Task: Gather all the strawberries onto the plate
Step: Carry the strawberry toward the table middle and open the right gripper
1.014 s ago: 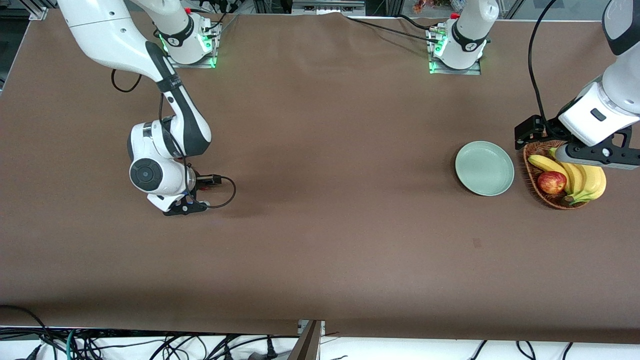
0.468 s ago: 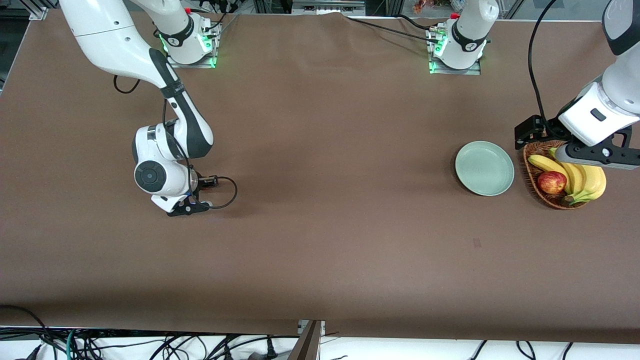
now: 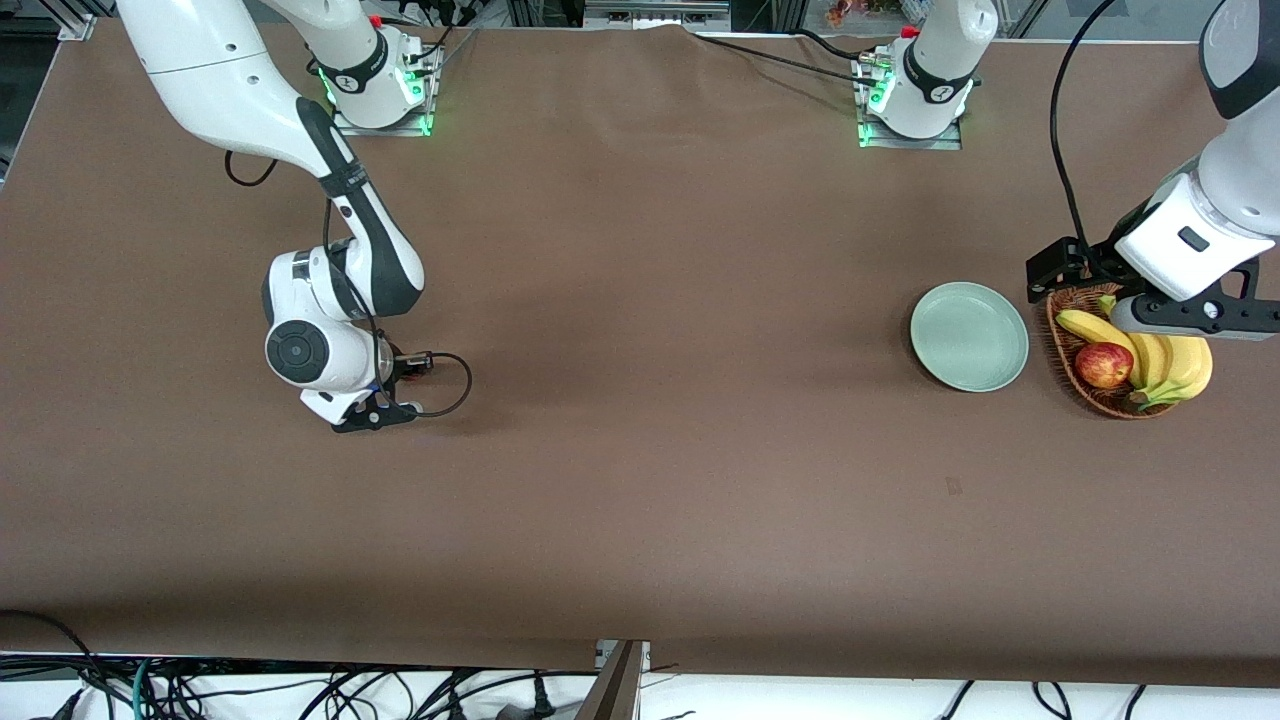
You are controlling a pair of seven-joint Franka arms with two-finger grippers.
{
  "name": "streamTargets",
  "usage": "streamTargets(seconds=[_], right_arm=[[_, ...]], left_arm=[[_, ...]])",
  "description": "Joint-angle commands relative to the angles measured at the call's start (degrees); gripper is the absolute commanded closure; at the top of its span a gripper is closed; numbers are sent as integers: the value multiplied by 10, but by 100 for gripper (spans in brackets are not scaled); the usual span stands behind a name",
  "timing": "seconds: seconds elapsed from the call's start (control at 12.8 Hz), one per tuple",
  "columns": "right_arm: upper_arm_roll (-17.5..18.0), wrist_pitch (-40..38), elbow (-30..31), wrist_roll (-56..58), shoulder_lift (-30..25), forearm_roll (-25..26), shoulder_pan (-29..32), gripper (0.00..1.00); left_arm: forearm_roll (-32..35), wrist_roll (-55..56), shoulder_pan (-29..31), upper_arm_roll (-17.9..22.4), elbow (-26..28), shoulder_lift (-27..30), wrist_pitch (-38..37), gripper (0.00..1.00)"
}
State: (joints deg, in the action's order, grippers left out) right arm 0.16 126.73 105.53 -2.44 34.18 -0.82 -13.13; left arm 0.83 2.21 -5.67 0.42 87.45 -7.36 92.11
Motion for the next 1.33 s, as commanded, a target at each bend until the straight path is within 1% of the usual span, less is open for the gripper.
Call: streamTargets(seconds=[0.0, 0.08, 0.16, 0.31, 0.47, 0.62, 0.7, 0.78, 0.86, 1.01, 1.17, 1.25], right_arm=[[4, 5, 10, 7, -10, -7, 5, 82], [5, -8, 3, 3, -14, -7, 2, 89], [5, -34, -15, -3, -16, -10, -1, 92], [26, -113, -80, -48, -16, -24, -1, 92], [52, -182, -142, -136, -16, -32, -15, 92], [84, -184, -179, -237, -11, -54, -45, 91], [87, -174, -189, -289, -4, -64, -72, 91], [87, -149, -210, -329, 9, -67, -106, 91], [87, -123, -221, -383, 24, -67, -135, 90], [88, -35, -243, -480, 61, -68, -188, 90], [87, 63, -276, -591, 116, -67, -249, 90], [86, 101, -295, -637, 142, -66, -272, 85]], left_arm=[[-7, 6, 8, -1, 11, 2, -1, 0], [-7, 5, 8, -1, 17, 1, -1, 0], [-7, 4, 9, -1, 34, 3, 5, 0], [-7, 4, 9, -1, 51, 4, 23, 0], [-7, 4, 9, -2, 61, 6, 28, 0], [-7, 4, 9, -2, 86, 13, 53, 0], [-7, 4, 9, -2, 103, 21, 66, 0], [-7, 4, 9, -2, 112, 26, 70, 0], [-7, 4, 9, -2, 112, 26, 70, 0], [-7, 4, 9, -1, 112, 26, 70, 0], [-7, 4, 10, -2, 112, 26, 70, 0], [-7, 4, 10, -2, 112, 26, 69, 0]])
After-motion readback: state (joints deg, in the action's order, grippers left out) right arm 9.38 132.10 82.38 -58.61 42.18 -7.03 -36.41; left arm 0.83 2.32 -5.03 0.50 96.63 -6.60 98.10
